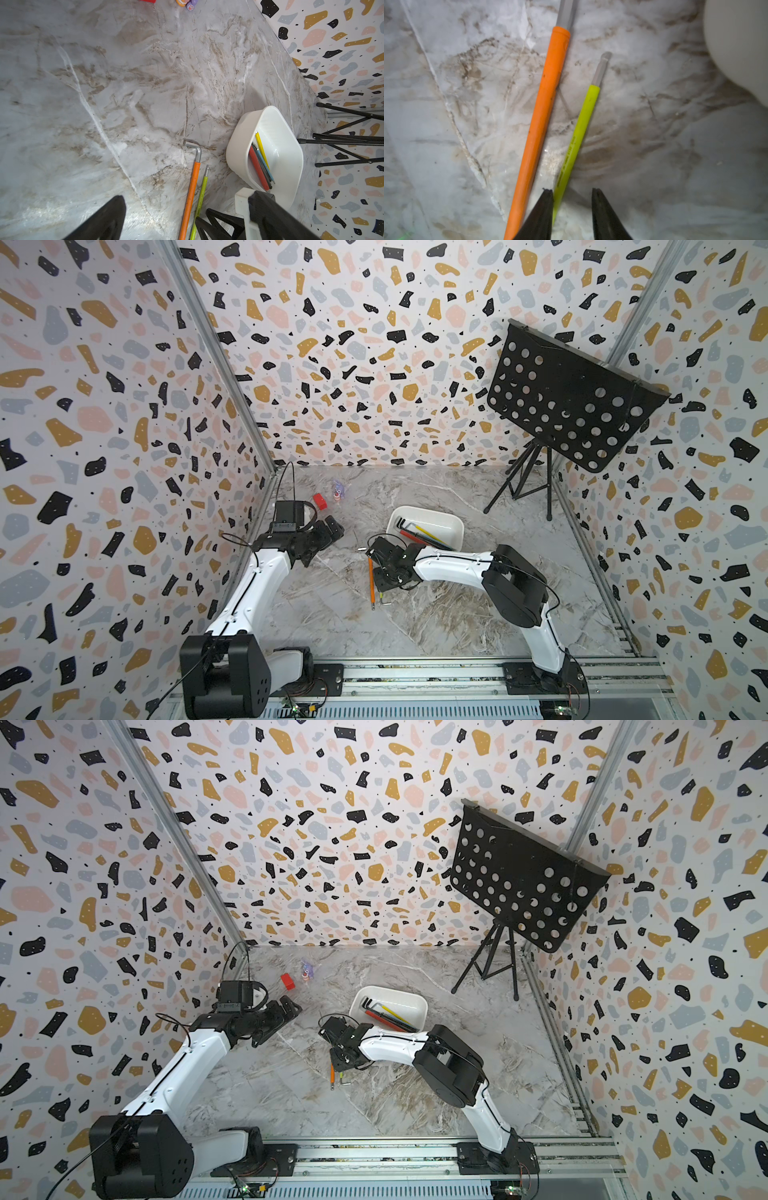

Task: Put the hex key on the desktop into the storage box
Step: Pick up the Allen key from the center of the board.

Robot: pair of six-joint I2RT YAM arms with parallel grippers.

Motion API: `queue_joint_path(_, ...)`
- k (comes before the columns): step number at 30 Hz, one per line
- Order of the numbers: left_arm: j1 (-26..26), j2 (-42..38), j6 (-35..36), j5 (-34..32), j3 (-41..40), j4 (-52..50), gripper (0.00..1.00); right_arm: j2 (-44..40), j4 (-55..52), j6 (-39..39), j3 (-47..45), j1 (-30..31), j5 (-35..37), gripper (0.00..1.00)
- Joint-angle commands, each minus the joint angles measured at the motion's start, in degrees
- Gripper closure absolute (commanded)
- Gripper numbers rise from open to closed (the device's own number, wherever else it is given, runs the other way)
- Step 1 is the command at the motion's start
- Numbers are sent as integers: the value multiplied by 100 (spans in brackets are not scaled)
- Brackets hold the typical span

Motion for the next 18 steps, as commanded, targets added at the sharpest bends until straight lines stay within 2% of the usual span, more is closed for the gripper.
queue_joint_path(1,58,-14,-44,118,-76,127,0,22,-345,75,275,14,138,64)
queue_joint_path(9,109,-40,-68,253,-94,183,0,444,-860,58,717,15,371,65)
queue_joint_path(18,199,-27,-124,411,-120,259,0,595,-956,144,566,9,554,68)
